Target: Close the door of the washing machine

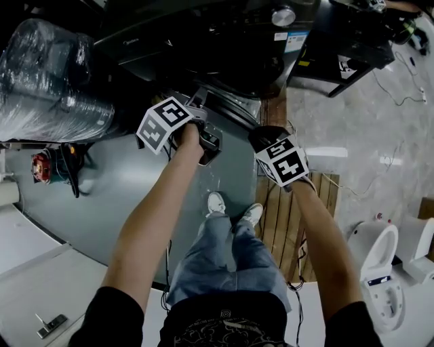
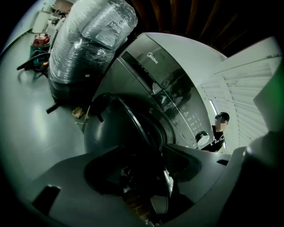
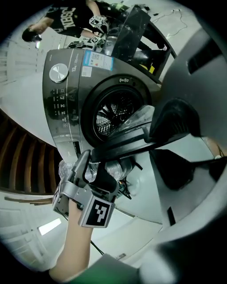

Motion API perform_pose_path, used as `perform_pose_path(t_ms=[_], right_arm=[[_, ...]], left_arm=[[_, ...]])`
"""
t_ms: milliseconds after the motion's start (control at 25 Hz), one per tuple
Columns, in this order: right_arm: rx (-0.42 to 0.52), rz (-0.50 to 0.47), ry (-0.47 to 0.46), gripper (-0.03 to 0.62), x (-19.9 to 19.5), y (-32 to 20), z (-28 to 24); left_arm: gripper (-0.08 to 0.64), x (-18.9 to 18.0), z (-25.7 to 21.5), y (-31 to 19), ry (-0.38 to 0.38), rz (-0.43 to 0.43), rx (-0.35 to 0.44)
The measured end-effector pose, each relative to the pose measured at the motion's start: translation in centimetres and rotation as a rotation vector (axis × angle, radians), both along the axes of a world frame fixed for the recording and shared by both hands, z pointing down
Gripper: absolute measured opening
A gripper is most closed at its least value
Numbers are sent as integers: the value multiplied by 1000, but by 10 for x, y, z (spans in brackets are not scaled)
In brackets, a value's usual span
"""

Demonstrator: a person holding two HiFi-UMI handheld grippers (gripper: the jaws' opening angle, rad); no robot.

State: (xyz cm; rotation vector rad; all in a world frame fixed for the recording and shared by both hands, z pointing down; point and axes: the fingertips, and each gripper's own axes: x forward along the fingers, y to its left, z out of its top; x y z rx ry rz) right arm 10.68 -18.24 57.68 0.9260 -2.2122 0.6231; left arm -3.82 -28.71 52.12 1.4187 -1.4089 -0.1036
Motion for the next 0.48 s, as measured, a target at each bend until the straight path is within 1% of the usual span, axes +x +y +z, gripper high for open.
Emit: perform_pose_path(t_ms=[280, 480], right_arm=[[29, -59, 87, 95, 15, -27, 3], [50, -85, 137, 103, 27, -48, 5]], left_arm=[[288, 11, -1, -14, 38, -27, 27], [290, 18, -2, -24, 87, 0, 51]])
